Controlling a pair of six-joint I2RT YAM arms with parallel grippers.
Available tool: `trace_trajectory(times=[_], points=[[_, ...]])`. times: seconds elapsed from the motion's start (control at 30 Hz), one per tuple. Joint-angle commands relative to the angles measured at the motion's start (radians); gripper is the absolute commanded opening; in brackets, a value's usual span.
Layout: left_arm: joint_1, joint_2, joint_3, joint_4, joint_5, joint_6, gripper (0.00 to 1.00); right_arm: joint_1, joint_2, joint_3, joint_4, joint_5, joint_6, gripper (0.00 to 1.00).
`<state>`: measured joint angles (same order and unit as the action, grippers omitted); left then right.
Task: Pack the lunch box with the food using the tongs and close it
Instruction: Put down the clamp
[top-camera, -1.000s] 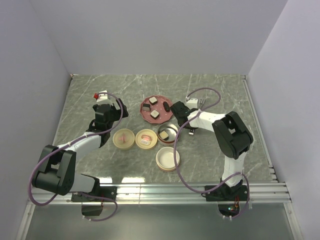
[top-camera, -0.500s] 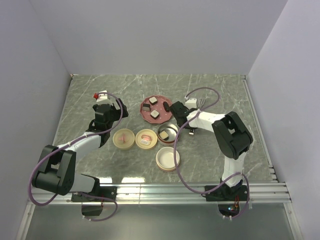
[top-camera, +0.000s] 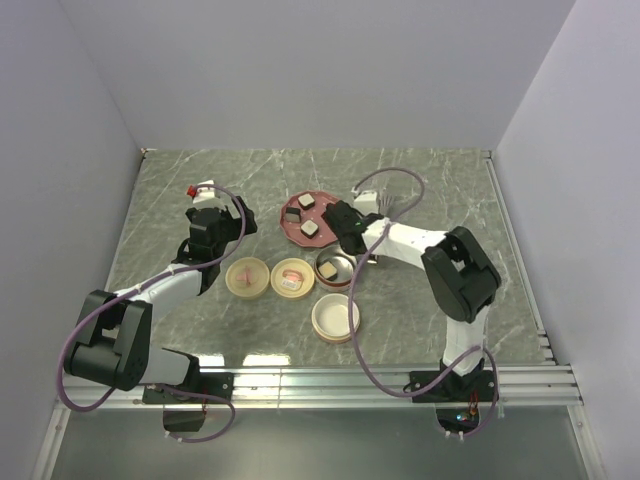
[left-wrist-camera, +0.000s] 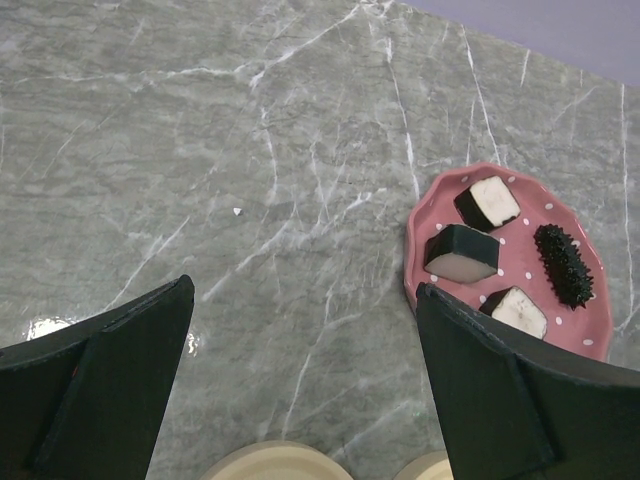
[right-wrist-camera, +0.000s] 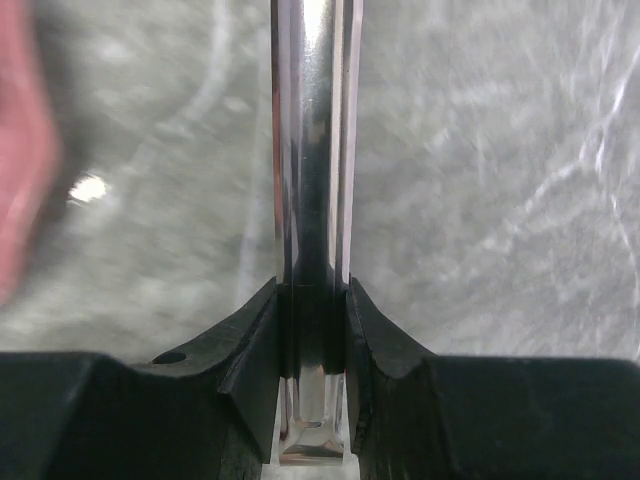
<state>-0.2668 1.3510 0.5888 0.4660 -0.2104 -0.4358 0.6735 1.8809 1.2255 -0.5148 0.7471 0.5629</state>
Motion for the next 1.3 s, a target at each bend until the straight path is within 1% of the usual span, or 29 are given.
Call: trace_trajectory(times=[0.0, 0.07, 0.17, 0.27, 0.37, 0.53, 0.67, 0.93, 0.97, 1.0, 1.07, 1.1, 1.17, 1.2, 1.27], points=[[0.006, -0.033, 0.005, 0.04, 0.016, -0.012, 1.0, 0.04, 0.085, 0.126, -0.079, 0.119, 0.006, 0.0], [0.006, -0.036, 0.003, 0.042, 0.017, -0.014, 0.99, 0.049, 0.142, 0.181, -0.138, 0.144, 0.012, 0.0], [0.008, -0.043, -0.001, 0.043, 0.014, -0.015, 0.99, 0.051, 0.179, 0.209, -0.223, 0.213, 0.057, 0.0], [0.008, -0.05, -0.006, 0.049, 0.022, -0.015, 1.0, 0.046, 0.158, 0.201, -0.269, 0.267, 0.089, 0.0], [0.009, -0.049, -0.006, 0.049, 0.023, -0.015, 1.0, 0.041, 0.147, 0.209, -0.297, 0.294, 0.08, 0.0], [0.009, -0.055, -0.009, 0.046, 0.025, -0.014, 0.99, 0.005, 0.214, 0.27, -0.359, 0.298, 0.028, 0.0], [0.011, -0.058, -0.009, 0.046, 0.023, -0.017, 0.99, -0.026, 0.247, 0.258, -0.338, 0.259, -0.001, 0.0], [0.011, -0.044, -0.001, 0.042, 0.023, -0.017, 0.99, -0.06, 0.233, 0.22, -0.254, 0.18, -0.07, 0.0], [0.012, -0.043, -0.001, 0.042, 0.022, -0.017, 0.99, -0.063, 0.231, 0.216, -0.237, 0.163, -0.083, 0.01], [0.011, -0.044, -0.001, 0.042, 0.02, -0.015, 1.0, -0.061, 0.23, 0.213, -0.223, 0.132, -0.101, 0.07], [0.012, -0.043, -0.001, 0.04, 0.02, -0.018, 1.0, -0.063, 0.227, 0.213, -0.192, 0.11, -0.124, 0.11], [0.011, -0.043, -0.001, 0.04, 0.019, -0.018, 1.0, -0.061, 0.231, 0.218, -0.192, 0.104, -0.121, 0.2], [0.011, -0.041, 0.0, 0.04, 0.019, -0.018, 1.0, -0.061, 0.248, 0.239, -0.208, 0.109, -0.121, 0.26], [0.012, -0.039, 0.0, 0.04, 0.019, -0.018, 0.99, -0.061, 0.256, 0.246, -0.212, 0.11, -0.123, 0.33], [0.012, -0.036, 0.002, 0.042, 0.02, -0.018, 0.99, -0.061, 0.27, 0.262, -0.223, 0.112, -0.123, 0.4]])
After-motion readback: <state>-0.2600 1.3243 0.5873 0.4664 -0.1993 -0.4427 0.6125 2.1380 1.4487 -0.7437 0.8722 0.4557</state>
